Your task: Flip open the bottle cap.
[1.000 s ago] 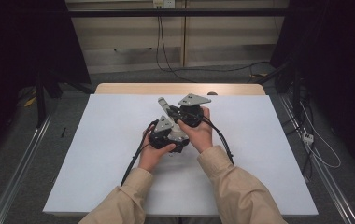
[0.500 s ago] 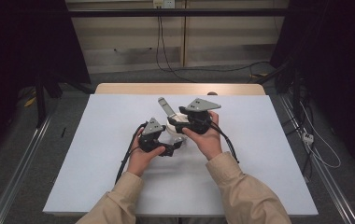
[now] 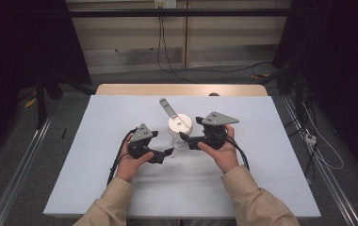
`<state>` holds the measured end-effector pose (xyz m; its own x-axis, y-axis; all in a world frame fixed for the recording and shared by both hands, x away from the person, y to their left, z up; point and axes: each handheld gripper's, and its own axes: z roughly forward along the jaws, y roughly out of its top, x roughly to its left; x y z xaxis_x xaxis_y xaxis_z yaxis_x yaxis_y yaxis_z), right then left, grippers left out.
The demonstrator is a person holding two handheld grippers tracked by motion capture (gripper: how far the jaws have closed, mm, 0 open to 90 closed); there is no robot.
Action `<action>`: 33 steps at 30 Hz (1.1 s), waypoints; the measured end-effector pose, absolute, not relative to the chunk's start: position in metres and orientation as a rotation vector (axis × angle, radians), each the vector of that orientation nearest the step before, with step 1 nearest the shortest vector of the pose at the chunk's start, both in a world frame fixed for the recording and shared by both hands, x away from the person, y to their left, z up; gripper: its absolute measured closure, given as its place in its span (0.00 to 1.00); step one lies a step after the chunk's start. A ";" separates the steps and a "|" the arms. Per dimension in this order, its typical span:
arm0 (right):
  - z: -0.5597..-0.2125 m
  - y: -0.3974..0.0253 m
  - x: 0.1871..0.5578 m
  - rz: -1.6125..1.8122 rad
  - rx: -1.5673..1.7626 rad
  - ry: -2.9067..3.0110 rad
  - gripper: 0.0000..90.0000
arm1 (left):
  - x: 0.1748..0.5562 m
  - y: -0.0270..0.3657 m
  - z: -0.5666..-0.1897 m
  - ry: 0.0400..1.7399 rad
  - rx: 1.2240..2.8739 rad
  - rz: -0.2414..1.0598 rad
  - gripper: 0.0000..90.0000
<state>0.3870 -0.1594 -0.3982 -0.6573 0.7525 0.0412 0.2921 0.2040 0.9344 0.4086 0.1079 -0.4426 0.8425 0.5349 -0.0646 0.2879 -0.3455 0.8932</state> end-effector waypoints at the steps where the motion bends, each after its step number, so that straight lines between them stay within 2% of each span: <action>1: -0.401 -0.161 0.385 1.445 0.978 2.066 0.16 | 0.408 0.110 -0.443 0.612 1.957 0.290 0.08; 13: -0.426 -0.179 0.365 1.386 1.025 2.117 0.10 | 0.400 0.130 -0.448 0.623 1.982 0.288 0.09; 33: -0.439 -0.219 0.334 1.348 1.093 2.083 0.10 | 0.381 0.176 -0.442 0.660 1.971 0.328 0.09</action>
